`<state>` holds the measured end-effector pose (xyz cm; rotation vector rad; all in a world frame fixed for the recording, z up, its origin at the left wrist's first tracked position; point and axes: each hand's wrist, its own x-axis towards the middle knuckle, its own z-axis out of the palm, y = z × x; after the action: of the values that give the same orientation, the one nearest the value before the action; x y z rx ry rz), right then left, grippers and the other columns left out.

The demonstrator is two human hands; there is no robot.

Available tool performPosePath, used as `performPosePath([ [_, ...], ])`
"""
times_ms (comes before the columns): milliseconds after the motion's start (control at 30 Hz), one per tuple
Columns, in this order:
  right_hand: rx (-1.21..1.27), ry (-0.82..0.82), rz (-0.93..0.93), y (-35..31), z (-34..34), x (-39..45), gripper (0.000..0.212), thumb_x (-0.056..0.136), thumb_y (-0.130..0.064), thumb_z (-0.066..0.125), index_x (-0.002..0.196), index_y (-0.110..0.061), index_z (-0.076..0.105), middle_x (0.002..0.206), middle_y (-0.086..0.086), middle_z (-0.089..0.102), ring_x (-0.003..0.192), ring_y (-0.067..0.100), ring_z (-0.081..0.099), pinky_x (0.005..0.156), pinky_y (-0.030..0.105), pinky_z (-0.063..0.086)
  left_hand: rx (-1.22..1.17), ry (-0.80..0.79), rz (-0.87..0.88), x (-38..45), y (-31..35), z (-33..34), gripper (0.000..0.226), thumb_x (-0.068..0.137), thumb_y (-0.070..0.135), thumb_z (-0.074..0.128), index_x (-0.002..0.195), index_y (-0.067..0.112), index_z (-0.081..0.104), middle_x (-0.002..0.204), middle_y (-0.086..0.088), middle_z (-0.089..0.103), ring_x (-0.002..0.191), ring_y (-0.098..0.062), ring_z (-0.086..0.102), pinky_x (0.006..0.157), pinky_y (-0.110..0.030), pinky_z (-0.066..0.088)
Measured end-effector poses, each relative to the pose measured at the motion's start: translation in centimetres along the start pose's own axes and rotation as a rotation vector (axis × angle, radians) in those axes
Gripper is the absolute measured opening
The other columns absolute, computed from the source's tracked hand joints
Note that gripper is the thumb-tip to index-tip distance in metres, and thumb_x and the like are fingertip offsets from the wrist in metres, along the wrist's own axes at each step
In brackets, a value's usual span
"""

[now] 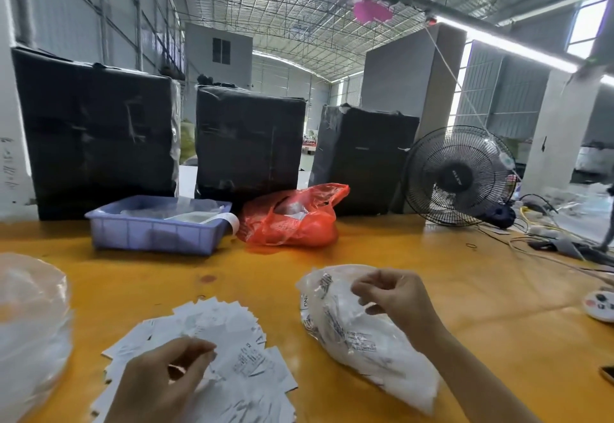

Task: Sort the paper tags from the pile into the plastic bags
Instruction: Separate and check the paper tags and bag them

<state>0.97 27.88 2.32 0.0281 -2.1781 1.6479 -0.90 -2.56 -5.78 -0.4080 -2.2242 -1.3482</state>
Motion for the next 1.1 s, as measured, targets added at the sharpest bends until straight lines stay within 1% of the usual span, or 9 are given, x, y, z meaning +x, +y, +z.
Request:
performPosePath([
  [67, 0.238, -0.192, 0.052, -2.0, 2.2, -1.4, 0.013, 0.062, -0.011, 0.081, 0.061, -0.013, 0.069, 0.058, 0.005, 0.063, 0.051, 0.015, 0.059, 0.046, 0.021, 0.047, -0.198, -0.128, -0.158, 0.0, 0.6, 0.1, 0.020, 0.074, 0.003, 0.076, 0.067, 0.021, 0.074, 0.067, 0.002, 0.073, 0.055, -0.007, 0.064, 0.055, -0.015, 0.050],
  [133, 0.254, -0.374, 0.052, -3.0, 5.3, -2.6, 0.021, 0.060, -0.008, 0.084, 0.066, -0.013, 0.064, 0.055, 0.003, 0.061, 0.049, 0.016, 0.058, 0.046, 0.022, 0.046, -0.417, -0.213, -0.308, 0.1, 1.8, 0.1, 0.014, 0.082, 0.014, 0.070, 0.069, 0.010, 0.072, 0.070, -0.010, 0.072, 0.054, -0.015, 0.064, 0.053, -0.025, 0.050],
  [233, 0.101, -0.499, 0.052, -3.1, 10.3, -3.9, 0.034, 0.064, 0.004, 0.082, 0.086, -0.006, 0.057, 0.060, 0.008, 0.063, 0.047, 0.021, 0.060, 0.045, 0.025, 0.049, -0.634, -0.286, -0.501, 0.0, 3.0, -0.1, 0.049, 0.071, 0.055, 0.073, 0.066, 0.006, 0.070, 0.066, -0.014, 0.068, 0.054, -0.018, 0.061, 0.049, -0.026, 0.045],
  [300, 0.011, -0.538, 0.011, -2.8, 12.7, -4.3, 0.039, 0.066, 0.006, 0.079, 0.093, -0.006, 0.054, 0.062, 0.007, 0.060, 0.047, 0.021, 0.058, 0.044, 0.027, 0.049, -0.635, -0.319, -0.511, -0.3, 3.4, -0.4, 0.057, 0.053, 0.068, 0.071, 0.064, 0.011, 0.070, 0.065, -0.012, 0.066, 0.059, -0.017, 0.062, 0.050, -0.024, 0.045],
  [500, -0.114, -0.497, -0.063, -1.4, 14.9, -3.8, 0.034, 0.075, 0.005, 0.068, 0.101, -0.009, 0.051, 0.064, 0.004, 0.054, 0.050, 0.023, 0.057, 0.046, 0.033, 0.051, -0.625, -0.188, -0.543, 0.2, 2.1, -1.1, 0.042, 0.050, 0.038, 0.085, 0.068, 0.005, 0.066, 0.060, -0.011, 0.064, 0.056, -0.016, 0.060, 0.051, -0.022, 0.046],
  [667, 0.085, -0.519, 0.085, -1.4, 14.6, -3.6, 0.029, 0.069, 0.007, 0.076, 0.089, 0.000, 0.056, 0.053, 0.006, 0.060, 0.041, 0.020, 0.058, 0.040, 0.024, 0.045, -0.626, -0.277, -0.507, 0.3, 1.7, -0.9, 0.041, 0.051, 0.031, 0.092, 0.076, 0.006, 0.072, 0.071, -0.014, 0.071, 0.064, -0.015, 0.064, 0.056, -0.022, 0.048],
  [767, 0.153, -0.506, 0.155, -1.4, 14.2, -3.7, 0.016, 0.077, 0.004, 0.073, 0.082, 0.004, 0.057, 0.053, 0.011, 0.061, 0.040, 0.020, 0.058, 0.040, 0.024, 0.048, -0.621, -0.314, -0.495, -0.1, 1.5, -0.7, 0.034, 0.051, 0.018, 0.088, 0.078, 0.004, 0.074, 0.073, -0.019, 0.071, 0.063, -0.019, 0.065, 0.057, -0.025, 0.048],
  [900, 0.219, -0.533, 0.209, -1.7, 13.8, -4.1, 0.014, 0.090, -0.008, 0.061, 0.082, 0.003, 0.059, 0.061, 0.014, 0.066, 0.046, 0.022, 0.063, 0.043, 0.024, 0.050, -0.659, -0.199, -0.513, -0.1, 1.8, -0.4, 0.005, 0.070, 0.002, 0.077, 0.067, 0.002, 0.074, 0.059, -0.014, 0.065, 0.047, -0.015, 0.055, 0.048, -0.021, 0.046],
  [1100, 0.197, -0.486, 0.236, -1.4, 13.4, -3.8, 0.014, 0.087, -0.017, 0.066, 0.081, -0.005, 0.071, 0.076, 0.007, 0.073, 0.063, 0.014, 0.066, 0.055, 0.022, 0.049, -0.702, -0.088, -0.514, 0.2, 1.7, -0.5, 0.012, 0.077, 0.002, 0.071, 0.065, -0.001, 0.074, 0.057, -0.013, 0.063, 0.042, -0.012, 0.047, 0.042, -0.017, 0.039],
])
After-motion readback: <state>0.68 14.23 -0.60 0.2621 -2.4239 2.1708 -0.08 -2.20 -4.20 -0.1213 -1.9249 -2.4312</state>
